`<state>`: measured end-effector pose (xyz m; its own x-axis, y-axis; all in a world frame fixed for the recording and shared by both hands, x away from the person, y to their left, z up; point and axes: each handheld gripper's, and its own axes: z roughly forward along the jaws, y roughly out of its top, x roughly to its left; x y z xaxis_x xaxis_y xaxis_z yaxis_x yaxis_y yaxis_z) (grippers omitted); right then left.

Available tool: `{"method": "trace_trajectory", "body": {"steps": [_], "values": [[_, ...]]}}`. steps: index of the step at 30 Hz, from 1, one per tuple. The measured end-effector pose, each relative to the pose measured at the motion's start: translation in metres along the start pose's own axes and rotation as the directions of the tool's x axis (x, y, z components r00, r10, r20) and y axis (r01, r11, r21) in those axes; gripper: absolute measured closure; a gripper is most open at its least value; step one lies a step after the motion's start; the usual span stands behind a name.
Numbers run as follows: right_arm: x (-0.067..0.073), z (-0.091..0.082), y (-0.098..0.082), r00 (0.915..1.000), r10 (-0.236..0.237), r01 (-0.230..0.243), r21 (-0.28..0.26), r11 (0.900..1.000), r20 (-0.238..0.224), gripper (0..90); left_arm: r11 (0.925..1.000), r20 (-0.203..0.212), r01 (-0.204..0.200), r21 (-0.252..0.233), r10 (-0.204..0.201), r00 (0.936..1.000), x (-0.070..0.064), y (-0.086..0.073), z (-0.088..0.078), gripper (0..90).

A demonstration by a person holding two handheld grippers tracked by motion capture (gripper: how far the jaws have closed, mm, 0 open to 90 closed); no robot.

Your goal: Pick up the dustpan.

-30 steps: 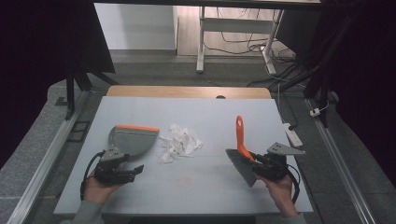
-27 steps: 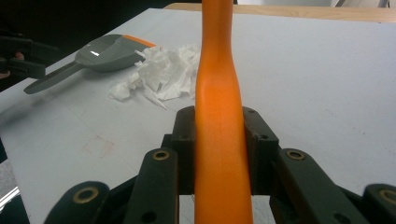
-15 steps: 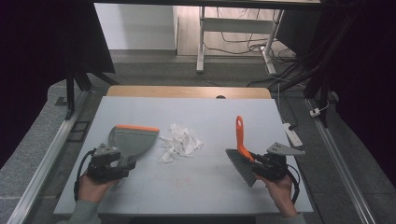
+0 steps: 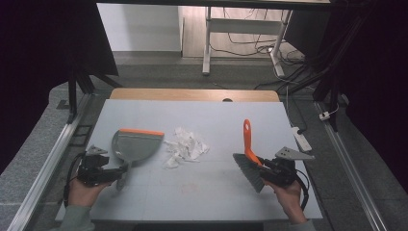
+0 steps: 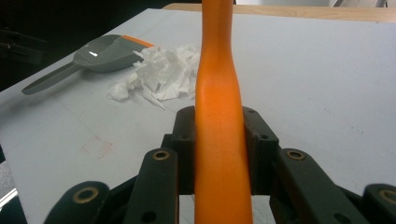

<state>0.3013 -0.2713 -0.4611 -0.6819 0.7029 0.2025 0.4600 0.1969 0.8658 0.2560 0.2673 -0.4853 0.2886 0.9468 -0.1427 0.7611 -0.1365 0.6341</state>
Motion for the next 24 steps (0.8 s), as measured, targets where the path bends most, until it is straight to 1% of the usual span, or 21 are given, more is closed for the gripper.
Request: {"method": "trace_trajectory", "body": {"steps": [1, 2, 3, 4, 5, 6, 8, 9, 11, 15, 18, 24], "values": [[0.0, 0.0, 0.0, 1.0, -0.001, 0.001, 0.001, 1.0, 0.0, 70.2, 0.9996, -0.007, 0.004, 0.028, -0.004, 1.0, -0.002, 0.001, 0.005, 17.6], [0.0, 0.0, 0.0, 1.0, 0.0, 0.0, 0.002, 1.0, 0.0, 70.2, 0.9996, -0.007, 0.004, 0.028, -0.004, 1.0, -0.002, 0.001, 0.005, 16.8], [0.0, 0.001, 0.0, 1.0, -0.002, 0.002, 0.003, 1.0, 0.0, 70.2, 0.999, -0.009, 0.004, 0.044, -0.004, 1.0, -0.003, 0.001, 0.009, 15.8], [0.001, 0.001, 0.0, 1.0, -0.002, 0.002, 0.004, 1.0, 0.0, 70.2, 0.9964, -0.01, 0.005, 0.085, -0.004, 0.9999, -0.006, 0.001, 0.016, 14.6], [0.001, 0.001, -0.001, 1.0, -0.003, 0.003, 0.004, 1.0, 0.0, 70.2, 0.9964, -0.01, 0.005, 0.085, -0.004, 0.9999, -0.006, 0.001, 0.016, 13.5], [0.001, 0.002, -0.001, 1.0, -0.003, 0.003, 0.006, 1.0, 0.0, 70.2, 0.9949, -0.011, 0.007, 0.101, -0.006, 0.9999, -0.006, 0.0, 0.019, 12.6], [0.001, 0.002, -0.001, 1.0, -0.002, 0.002, 0.006, 1.0, -0.002, 70.2, 0.9915, -0.022, 0.026, 0.128, -0.023, 0.9995, -0.006, -0.001, 0.028, 12.1], [0.0, 0.002, -0.001, 1.0, -0.002, 0.002, 0.006, 1.0, -0.001, 70.2, 0.9915, -0.022, 0.026, 0.128, -0.023, 0.9995, -0.006, -0.001, 0.028, 11.6], [0.0, 0.002, -0.001, 1.0, 0.0, 0.0, 0.007, 1.0, 0.002, 70.2, 0.9888, -0.025, 0.033, 0.146, -0.029, 0.9993, -0.005, -0.002, 0.033, 11.5], [0.0, 0.002, -0.001, 1.0, 0.001, -0.001, 0.01, 1.0, 0.003, 70.2, 0.9866, -0.023, 0.041, 0.158, -0.038, 0.999, -0.003, -0.003, 0.038, 11.5], [0.001, 0.003, -0.001, 1.0, -0.003, 0.003, 0.01, 1.0, 0.003, 70.2, 0.9858, -0.017, 0.047, 0.161, -0.045, 0.9988, -0.003, -0.003, 0.04, 11.5], [0.001, 0.003, -0.001, 1.0, -0.003, 0.003, 0.01, 1.0, 0.002, 70.2, 0.9837, -0.016, 0.048, 0.173, -0.046, 0.9988, -0.004, -0.004, 0.046, 11.6]]}}
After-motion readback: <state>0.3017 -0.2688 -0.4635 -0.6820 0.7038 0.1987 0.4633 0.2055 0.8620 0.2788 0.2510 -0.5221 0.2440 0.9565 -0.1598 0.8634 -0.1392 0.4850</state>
